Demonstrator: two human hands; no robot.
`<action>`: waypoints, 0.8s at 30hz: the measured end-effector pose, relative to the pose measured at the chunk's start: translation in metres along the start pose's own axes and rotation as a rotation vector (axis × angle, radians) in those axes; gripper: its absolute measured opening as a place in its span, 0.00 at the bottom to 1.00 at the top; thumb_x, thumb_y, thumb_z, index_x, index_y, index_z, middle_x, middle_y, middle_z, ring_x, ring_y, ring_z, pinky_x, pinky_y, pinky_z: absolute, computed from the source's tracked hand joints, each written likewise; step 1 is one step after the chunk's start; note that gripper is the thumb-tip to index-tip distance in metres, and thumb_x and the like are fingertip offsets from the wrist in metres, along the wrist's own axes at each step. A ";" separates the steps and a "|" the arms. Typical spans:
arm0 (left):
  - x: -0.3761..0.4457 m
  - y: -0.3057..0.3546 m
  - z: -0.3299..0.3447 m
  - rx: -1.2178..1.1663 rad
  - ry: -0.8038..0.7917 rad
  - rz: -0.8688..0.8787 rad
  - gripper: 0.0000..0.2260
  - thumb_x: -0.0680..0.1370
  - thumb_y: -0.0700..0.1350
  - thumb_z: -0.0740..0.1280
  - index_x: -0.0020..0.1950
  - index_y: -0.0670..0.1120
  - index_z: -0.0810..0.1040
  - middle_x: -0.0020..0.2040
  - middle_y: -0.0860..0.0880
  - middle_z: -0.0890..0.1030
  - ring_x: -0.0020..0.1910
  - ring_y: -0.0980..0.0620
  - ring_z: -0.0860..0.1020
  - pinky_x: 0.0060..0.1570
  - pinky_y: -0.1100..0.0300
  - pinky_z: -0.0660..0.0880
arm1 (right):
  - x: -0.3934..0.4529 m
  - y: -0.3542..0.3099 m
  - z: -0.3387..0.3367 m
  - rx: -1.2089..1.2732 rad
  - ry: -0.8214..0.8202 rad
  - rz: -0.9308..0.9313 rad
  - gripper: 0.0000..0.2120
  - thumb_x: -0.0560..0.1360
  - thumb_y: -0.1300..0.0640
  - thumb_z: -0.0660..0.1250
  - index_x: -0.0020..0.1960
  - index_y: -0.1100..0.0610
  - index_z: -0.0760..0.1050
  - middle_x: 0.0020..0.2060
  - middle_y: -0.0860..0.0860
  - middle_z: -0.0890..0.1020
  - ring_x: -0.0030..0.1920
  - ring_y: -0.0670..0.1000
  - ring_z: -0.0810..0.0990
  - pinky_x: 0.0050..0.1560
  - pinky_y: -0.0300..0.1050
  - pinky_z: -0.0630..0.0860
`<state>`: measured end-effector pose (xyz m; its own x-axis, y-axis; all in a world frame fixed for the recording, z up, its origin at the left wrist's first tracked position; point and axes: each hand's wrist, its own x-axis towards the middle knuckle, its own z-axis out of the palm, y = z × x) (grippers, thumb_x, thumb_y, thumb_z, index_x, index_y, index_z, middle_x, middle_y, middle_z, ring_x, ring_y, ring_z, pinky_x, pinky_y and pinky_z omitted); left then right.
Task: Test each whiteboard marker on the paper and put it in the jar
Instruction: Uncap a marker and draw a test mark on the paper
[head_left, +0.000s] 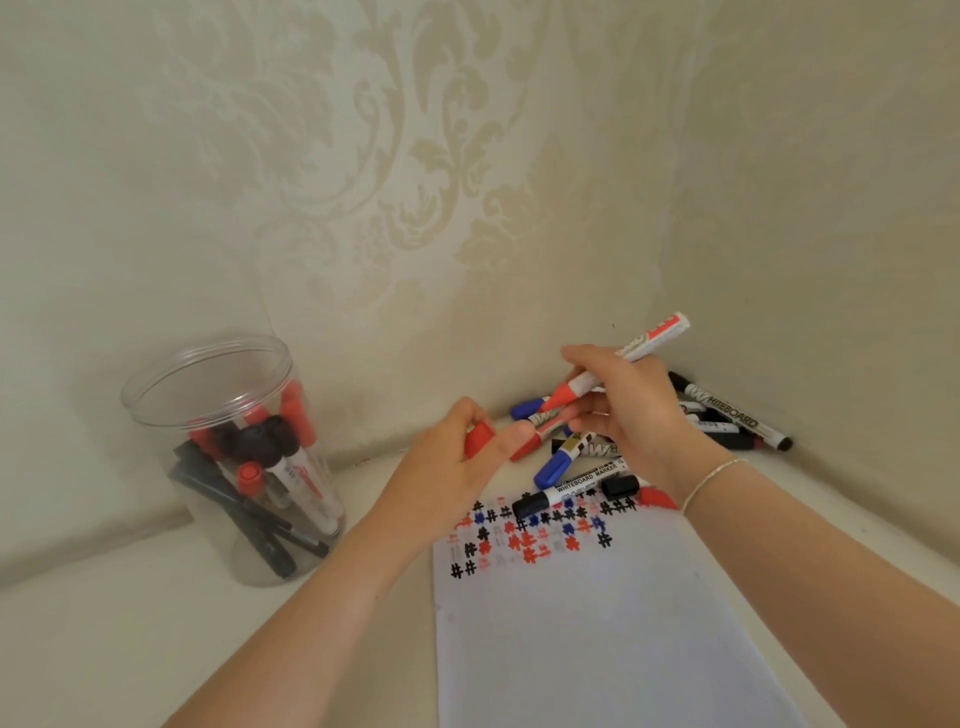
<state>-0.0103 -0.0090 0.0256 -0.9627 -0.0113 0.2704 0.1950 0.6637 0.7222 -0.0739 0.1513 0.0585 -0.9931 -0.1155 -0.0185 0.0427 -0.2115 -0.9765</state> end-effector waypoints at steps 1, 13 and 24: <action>-0.002 -0.002 0.002 0.027 -0.003 0.012 0.21 0.67 0.71 0.56 0.40 0.53 0.70 0.28 0.55 0.66 0.25 0.59 0.63 0.27 0.67 0.63 | 0.000 0.000 -0.009 0.029 0.036 0.012 0.09 0.75 0.57 0.68 0.41 0.62 0.73 0.32 0.59 0.79 0.25 0.53 0.79 0.25 0.40 0.76; -0.023 0.002 0.040 0.535 -0.334 0.127 0.29 0.64 0.74 0.64 0.62 0.66 0.70 0.32 0.60 0.69 0.34 0.61 0.69 0.35 0.72 0.60 | -0.032 0.052 -0.053 -0.330 0.096 0.071 0.10 0.72 0.66 0.67 0.34 0.60 0.70 0.23 0.58 0.78 0.19 0.51 0.72 0.23 0.40 0.71; -0.022 -0.003 0.044 0.596 -0.342 0.111 0.32 0.60 0.77 0.61 0.62 0.68 0.69 0.32 0.58 0.70 0.36 0.60 0.69 0.40 0.65 0.67 | -0.027 0.073 -0.058 -0.547 0.282 -0.101 0.09 0.69 0.62 0.69 0.34 0.60 0.70 0.27 0.54 0.71 0.28 0.48 0.67 0.23 0.35 0.64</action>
<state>0.0019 0.0220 -0.0101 -0.9670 0.2522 0.0360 0.2542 0.9456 0.2028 -0.0499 0.1954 -0.0244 -0.9830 0.1560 0.0965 -0.0405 0.3284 -0.9437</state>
